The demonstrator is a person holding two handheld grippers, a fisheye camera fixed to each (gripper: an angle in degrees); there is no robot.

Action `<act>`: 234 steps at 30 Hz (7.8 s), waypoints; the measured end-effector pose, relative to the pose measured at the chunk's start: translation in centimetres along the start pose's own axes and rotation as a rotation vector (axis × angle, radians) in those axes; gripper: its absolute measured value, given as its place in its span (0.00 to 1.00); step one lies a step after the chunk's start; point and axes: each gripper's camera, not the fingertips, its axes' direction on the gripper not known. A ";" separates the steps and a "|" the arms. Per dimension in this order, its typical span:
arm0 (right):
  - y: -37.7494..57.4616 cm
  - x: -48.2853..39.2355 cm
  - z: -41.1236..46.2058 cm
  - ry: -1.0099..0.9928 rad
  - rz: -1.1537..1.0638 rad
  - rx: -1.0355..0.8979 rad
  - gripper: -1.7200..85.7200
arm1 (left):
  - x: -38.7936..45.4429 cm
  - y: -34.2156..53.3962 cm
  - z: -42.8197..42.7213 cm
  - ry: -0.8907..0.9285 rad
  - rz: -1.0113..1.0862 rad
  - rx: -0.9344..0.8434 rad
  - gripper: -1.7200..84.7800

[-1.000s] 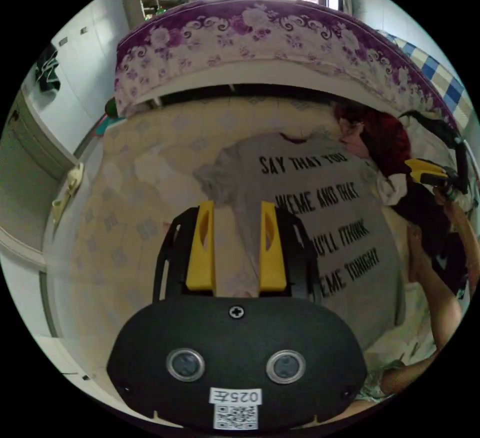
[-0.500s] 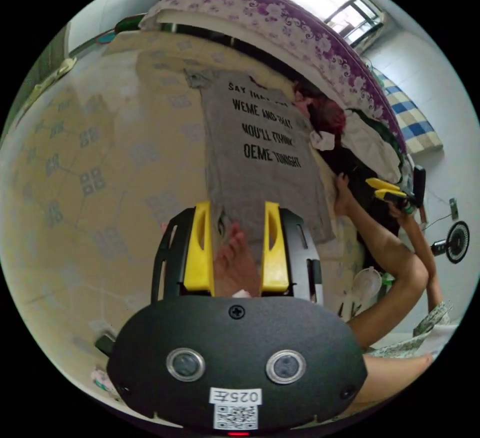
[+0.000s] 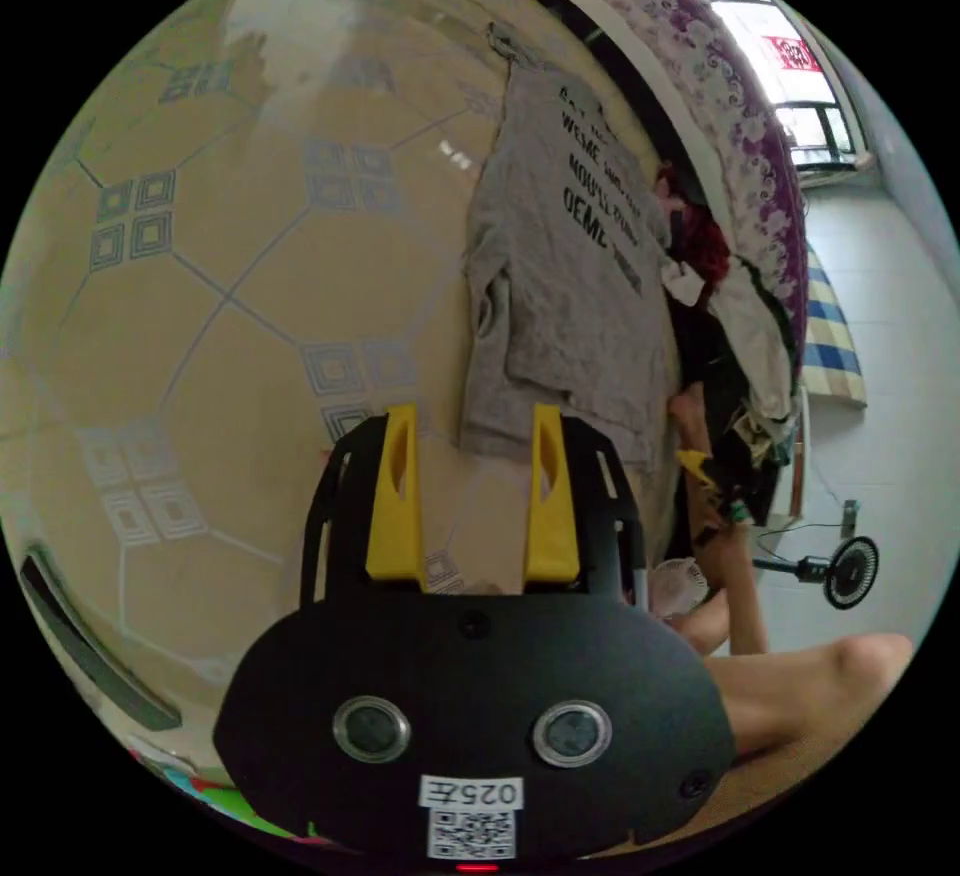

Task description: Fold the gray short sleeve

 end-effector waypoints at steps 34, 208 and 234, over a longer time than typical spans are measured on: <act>-3.3 0.1 -11.6 -0.617 0.050 0.287 0.02 | -1.1 -18.3 -15.1 0.516 0.125 -0.031 0.02; -10.1 -7.8 8.0 0.204 -0.317 0.100 0.01 | 14.7 -24.8 6.4 -0.366 0.245 -0.016 0.07; -9.2 -4.6 6.6 0.100 -0.225 0.078 0.01 | 13.2 -26.9 5.9 -0.315 0.234 -0.015 0.02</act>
